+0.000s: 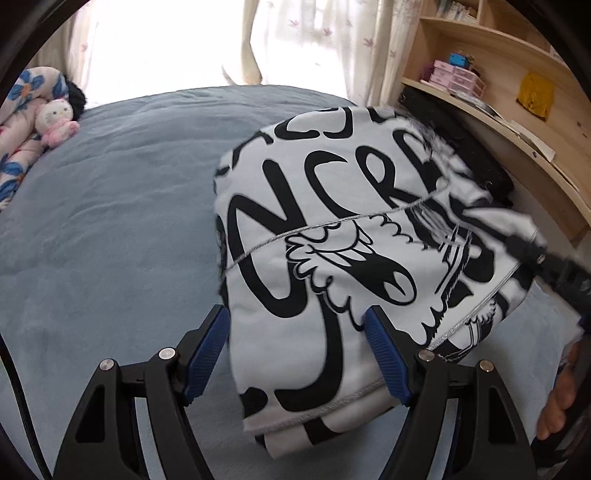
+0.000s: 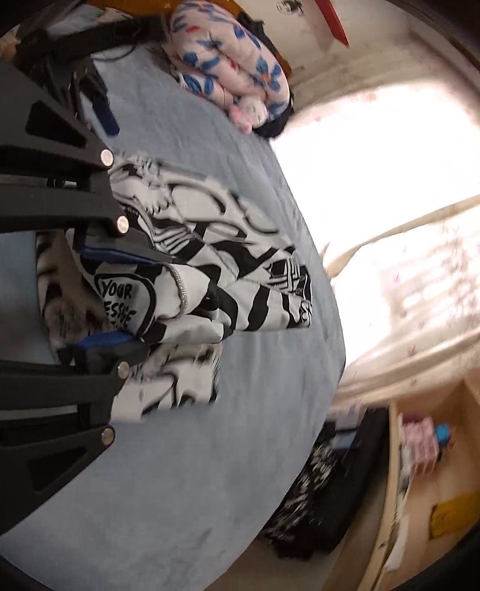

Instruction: Fold large clothes

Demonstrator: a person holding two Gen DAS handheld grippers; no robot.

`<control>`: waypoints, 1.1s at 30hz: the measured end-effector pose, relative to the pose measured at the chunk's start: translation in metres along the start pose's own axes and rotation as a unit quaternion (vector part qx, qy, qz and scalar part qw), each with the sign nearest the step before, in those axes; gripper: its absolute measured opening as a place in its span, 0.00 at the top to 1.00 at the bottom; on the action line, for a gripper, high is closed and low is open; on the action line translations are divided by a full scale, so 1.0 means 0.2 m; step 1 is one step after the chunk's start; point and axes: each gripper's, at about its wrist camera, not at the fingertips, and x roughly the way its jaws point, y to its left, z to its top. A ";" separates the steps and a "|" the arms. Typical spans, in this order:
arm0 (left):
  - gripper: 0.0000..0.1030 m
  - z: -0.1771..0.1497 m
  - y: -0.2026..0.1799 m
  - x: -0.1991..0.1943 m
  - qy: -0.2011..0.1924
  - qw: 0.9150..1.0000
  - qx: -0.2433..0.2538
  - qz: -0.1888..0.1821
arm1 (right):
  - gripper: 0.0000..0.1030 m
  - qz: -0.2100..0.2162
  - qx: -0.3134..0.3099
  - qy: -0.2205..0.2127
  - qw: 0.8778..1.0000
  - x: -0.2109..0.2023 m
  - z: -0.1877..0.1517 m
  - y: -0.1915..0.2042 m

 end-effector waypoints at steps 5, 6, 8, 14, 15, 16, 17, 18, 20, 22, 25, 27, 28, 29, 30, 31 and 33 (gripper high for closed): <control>0.18 -0.04 -0.06 0.16 0.021 0.999 0.038 0.032 | 0.72 -0.032 0.031 0.076 0.996 0.31 -0.19 -0.20; 0.16 -0.05 -0.07 0.18 0.021 0.998 0.049 0.043 | 0.72 -0.032 0.031 0.073 0.996 0.32 -0.20 -0.20; 0.12 -0.07 -0.08 0.19 0.015 0.996 0.066 0.054 | 0.71 -0.036 0.025 0.068 0.997 0.30 -0.19 -0.18; 0.09 -0.09 -0.05 0.18 0.024 0.997 0.057 0.050 | 0.65 -0.043 0.007 0.085 0.995 0.26 -0.17 -0.10; 0.09 -0.09 -0.05 0.18 0.025 0.997 0.056 0.049 | 0.63 -0.044 0.007 0.089 0.995 0.25 -0.15 -0.11; 0.09 -0.08 -0.05 0.18 0.027 0.997 0.055 0.048 | 0.60 -0.046 0.008 0.091 0.995 0.24 -0.14 -0.10; 0.09 -0.07 -0.05 0.18 0.029 0.997 0.054 0.047 | 0.57 -0.053 0.008 0.088 0.995 0.21 -0.13 -0.09; 0.09 -0.07 -0.05 0.18 0.031 0.997 0.052 0.044 | 0.55 -0.058 0.007 0.082 0.995 0.19 -0.12 -0.10; 0.09 -0.05 -0.05 0.19 0.038 0.997 0.051 0.039 | 0.44 -0.061 0.006 0.062 0.996 0.14 -0.08 -0.10; 0.09 -0.02 -0.05 0.19 0.045 0.997 0.052 0.030 | 0.33 -0.052 0.013 0.041 0.998 0.09 -0.02 -0.10; 0.09 0.05 -0.04 0.15 0.046 0.998 0.048 0.007 | 0.29 -0.034 0.027 0.030 0.999 0.10 0.09 -0.11; 0.09 0.11 -0.01 0.12 0.038 0.999 0.036 -0.013 | 0.29 -0.022 0.030 0.033 0.999 0.18 0.18 -0.11; 0.09 0.15 0.01 0.10 0.033 0.999 0.027 -0.024 | 0.29 -0.017 0.028 0.038 0.999 0.22 0.20 -0.11; 0.09 0.18 0.03 0.09 0.029 0.999 0.020 -0.031 | 0.29 -0.007 0.027 0.049 0.998 0.28 0.24 -0.10; 0.09 0.21 0.06 0.08 0.025 0.999 0.011 -0.037 | 0.29 0.010 0.028 0.067 0.997 0.36 0.27 -0.09; 0.09 0.25 0.09 0.08 0.023 0.999 0.002 -0.040 | 0.29 0.021 0.033 0.084 0.996 0.43 0.29 -0.09; 0.09 0.30 0.15 0.11 0.022 0.999 -0.012 -0.035 | 0.29 0.039 0.049 0.121 0.991 0.59 0.33 -0.09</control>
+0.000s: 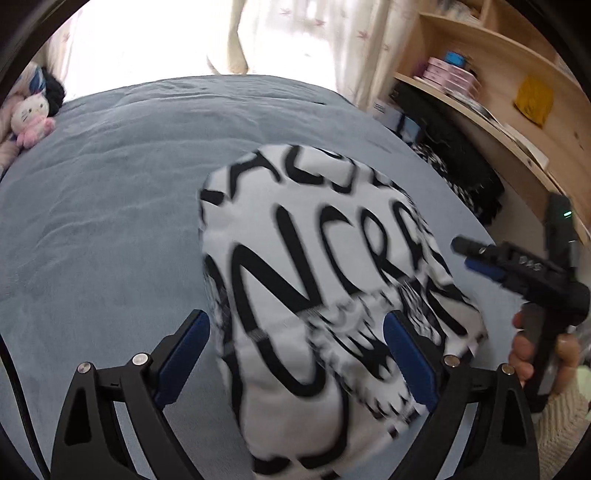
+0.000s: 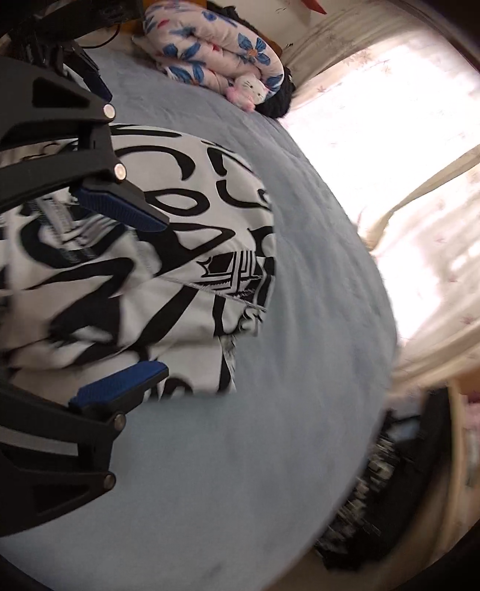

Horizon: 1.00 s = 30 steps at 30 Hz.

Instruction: Fold large clothes

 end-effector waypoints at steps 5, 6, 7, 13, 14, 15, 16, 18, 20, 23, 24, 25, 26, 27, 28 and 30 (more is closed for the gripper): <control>0.09 0.05 0.15 0.15 0.027 0.999 -0.026 0.025 | 0.45 0.055 0.035 0.069 0.995 0.25 0.05 -0.07; 0.09 0.05 0.17 0.18 0.033 0.999 -0.034 0.022 | 0.61 0.058 0.031 0.075 0.995 0.27 0.04 -0.07; 0.09 0.04 0.19 0.20 0.035 0.998 -0.041 0.017 | 0.84 0.060 0.024 0.076 0.995 0.27 0.03 -0.06; 0.12 0.07 0.12 0.27 0.038 0.998 -0.041 -0.004 | 0.91 -0.014 -0.028 -0.013 0.999 -0.02 0.05 0.06; 0.13 0.09 0.08 0.28 0.036 0.999 -0.031 -0.007 | 0.91 -0.030 -0.040 -0.023 0.998 -0.06 0.07 0.08; 0.13 0.10 0.04 0.29 0.035 0.999 -0.022 -0.007 | 0.91 -0.047 -0.050 -0.027 0.997 -0.06 0.07 0.09; 0.13 0.11 0.02 0.31 0.033 0.999 -0.018 -0.002 | 0.92 -0.063 -0.054 -0.025 0.996 -0.04 0.08 0.08; 0.13 0.12 -0.05 0.36 0.032 0.999 -0.007 0.024 | 0.92 -0.101 -0.045 0.001 0.994 0.08 0.05 0.00; 0.12 0.11 -0.10 0.43 0.042 0.998 0.012 0.053 | 0.97 -0.156 -0.034 0.023 0.987 0.22 0.01 -0.10; 0.10 0.09 -0.16 0.49 0.049 0.995 0.035 0.079 | 1.00 -0.174 0.010 0.036 0.984 0.31 -0.03 -0.20; 0.10 0.10 -0.16 0.49 0.049 0.995 0.034 0.081 | 1.00 -0.181 0.011 0.039 0.983 0.30 -0.04 -0.22; 0.10 0.10 -0.15 0.49 0.051 0.995 0.029 0.076 | 1.00 -0.175 0.012 0.038 0.984 0.29 -0.04 -0.22; 0.09 0.10 -0.14 0.50 0.052 0.996 0.026 0.073 | 1.00 -0.171 0.013 0.042 0.984 0.28 -0.04 -0.22; 0.09 0.10 -0.13 0.50 0.053 0.996 0.024 0.071 | 1.00 -0.165 0.016 0.045 0.985 0.25 -0.04 -0.20; 0.09 0.10 -0.13 0.50 0.052 0.996 0.023 0.069 | 1.00 -0.157 0.017 0.040 0.987 0.22 -0.03 -0.19; 0.08 0.10 -0.12 0.51 0.051 0.996 0.025 0.070 | 1.00 -0.129 0.015 0.014 0.991 0.11 -0.01 -0.14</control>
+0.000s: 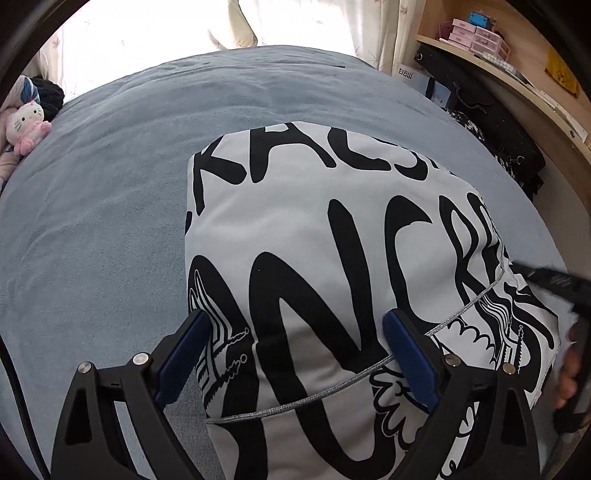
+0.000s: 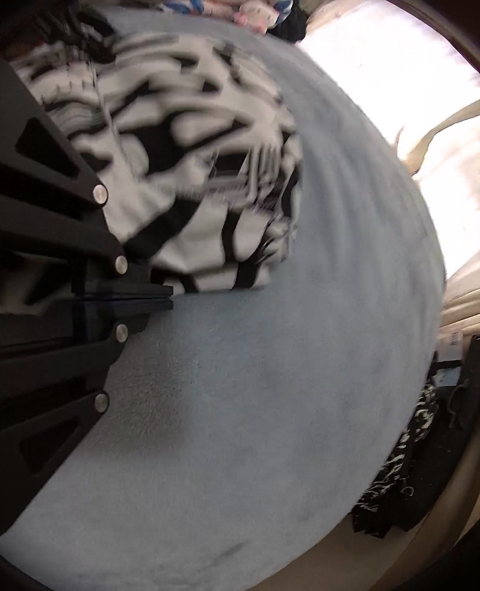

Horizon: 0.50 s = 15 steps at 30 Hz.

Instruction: Fold large clothes

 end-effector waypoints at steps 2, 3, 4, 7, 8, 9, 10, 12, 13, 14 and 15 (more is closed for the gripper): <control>0.07 0.01 0.00 0.01 0.002 1.000 0.002 0.003 | 0.99 0.027 -0.003 -0.017 0.999 -0.10 0.03 0.04; 0.07 0.01 0.00 0.01 0.002 1.000 0.002 0.004 | 0.99 0.048 -0.011 -0.023 0.999 -0.15 0.05 0.10; 0.07 0.01 0.00 0.01 0.001 1.000 0.001 0.004 | 0.95 0.064 -0.020 -0.023 0.998 -0.18 0.04 0.13; 0.08 0.00 -0.02 -0.02 0.001 1.000 -0.004 -0.003 | 0.77 0.101 -0.059 -0.015 0.993 -0.24 0.03 0.29; 0.10 0.00 -0.01 -0.04 0.001 1.000 -0.009 -0.009 | 0.75 0.107 -0.071 -0.014 0.992 -0.26 0.01 0.32; 0.11 0.00 0.00 -0.07 -0.001 1.000 -0.014 -0.017 | 0.75 0.115 -0.084 -0.012 0.990 -0.28 -0.02 0.36; 0.15 0.00 0.01 -0.12 -0.005 0.999 -0.018 -0.028 | 0.75 0.122 -0.090 -0.010 0.988 -0.28 -0.03 0.39; 0.16 -0.01 0.03 -0.21 -0.020 0.998 -0.026 -0.048 | 0.75 0.140 -0.098 0.000 0.985 -0.28 -0.09 0.44; 0.16 -0.02 0.04 -0.26 -0.032 0.998 -0.030 -0.051 | 0.75 0.148 -0.103 0.004 0.984 -0.27 -0.11 0.44; 0.16 -0.05 0.04 -0.31 -0.041 0.997 -0.030 -0.049 | 0.75 0.154 -0.107 0.011 0.982 -0.26 -0.14 0.44; 0.16 -0.07 0.05 -0.35 -0.048 0.997 -0.028 -0.047 | 0.75 0.159 -0.114 0.020 0.981 -0.25 -0.20 0.44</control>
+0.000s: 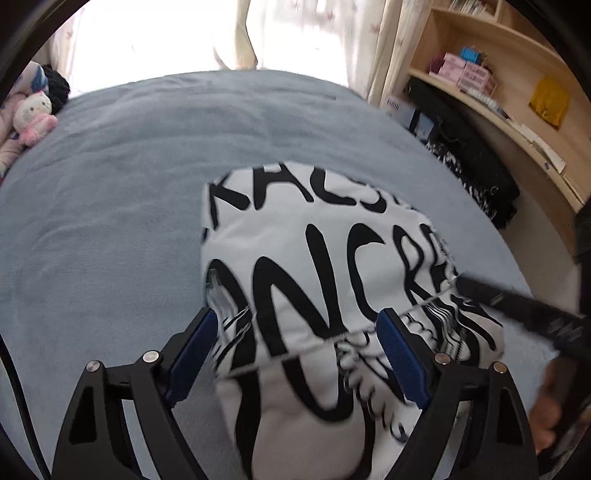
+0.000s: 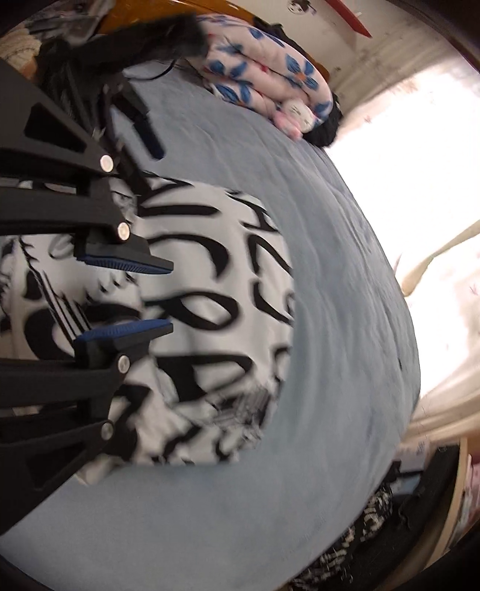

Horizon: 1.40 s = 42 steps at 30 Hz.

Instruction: Fold large clothes

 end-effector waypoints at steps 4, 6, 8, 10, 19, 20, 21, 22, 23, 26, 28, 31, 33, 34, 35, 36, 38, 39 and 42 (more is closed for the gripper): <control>0.26 -0.12 0.01 -0.03 0.019 1.000 0.007 0.021 | 0.75 -0.005 -0.008 0.038 0.999 0.07 -0.14 -0.04; 0.34 -0.18 0.02 0.02 0.051 0.998 0.004 0.023 | 0.75 -0.026 -0.002 0.038 0.999 0.07 -0.21 -0.09; 0.36 -0.24 0.05 0.05 0.061 0.998 -0.011 0.015 | 0.79 -0.056 0.012 0.024 0.998 0.04 -0.24 -0.16; 0.35 -0.26 0.09 0.06 0.059 0.998 -0.035 -0.001 | 0.82 -0.037 0.041 0.007 0.998 -0.03 -0.28 -0.25; 0.34 -0.29 0.11 0.04 0.065 0.996 -0.060 0.004 | 0.79 -0.047 0.052 -0.019 0.997 -0.14 -0.36 -0.25; 0.34 -0.30 0.11 0.02 0.066 0.996 -0.060 0.006 | 0.79 -0.052 0.049 -0.019 0.997 -0.15 -0.36 -0.23; 0.34 -0.30 0.11 0.01 0.067 0.996 -0.059 0.008 | 0.79 -0.055 0.048 -0.021 0.997 -0.15 -0.36 -0.22; 0.34 -0.31 0.11 0.00 0.067 0.996 -0.059 0.013 | 0.79 -0.055 0.050 -0.021 0.997 -0.17 -0.36 -0.24; 0.34 -0.31 0.11 -0.01 0.068 0.996 -0.058 0.016 | 0.79 -0.054 0.052 -0.021 0.997 -0.17 -0.36 -0.24; 0.34 -0.32 0.11 -0.05 0.072 0.996 -0.055 0.023 | 0.79 -0.055 0.054 -0.020 0.997 -0.20 -0.39 -0.22; 0.34 -0.33 0.11 -0.07 0.075 0.995 -0.056 0.022 | 0.77 -0.055 0.055 -0.019 0.997 -0.22 -0.41 -0.22; 0.34 -0.35 0.12 -0.13 0.079 0.995 -0.058 0.017 | 0.69 -0.060 0.052 -0.016 0.997 -0.24 -0.42 -0.20; 0.34 -0.36 0.12 -0.16 0.082 0.995 -0.058 0.017 | 0.66 -0.069 0.046 -0.016 0.996 -0.26 -0.44 -0.18; 0.34 -0.36 0.11 -0.17 0.084 0.995 -0.056 0.018 | 0.63 -0.073 0.043 -0.015 0.996 -0.27 -0.44 -0.17; 0.33 -0.36 0.11 -0.19 0.086 0.995 -0.055 0.021 | 0.61 -0.076 0.039 -0.015 0.996 -0.29 -0.44 -0.16; 0.31 -0.36 0.11 -0.20 0.089 0.994 -0.052 0.029 | 0.60 -0.078 0.036 -0.017 0.996 -0.30 -0.44 -0.16; 0.24 -0.36 0.10 -0.22 0.091 0.994 -0.048 0.046 | 0.53 -0.084 0.031 -0.021 0.996 -0.33 -0.44 -0.14; 0.24 -0.35 0.09 -0.24 0.088 0.994 -0.045 0.051 | 0.51 -0.091 0.026 -0.026 0.995 -0.35 -0.43 -0.12; 0.24 -0.35 0.08 -0.29 0.080 0.995 -0.033 0.052 | 0.35 -0.109 0.014 -0.044 0.993 -0.42 -0.38 -0.08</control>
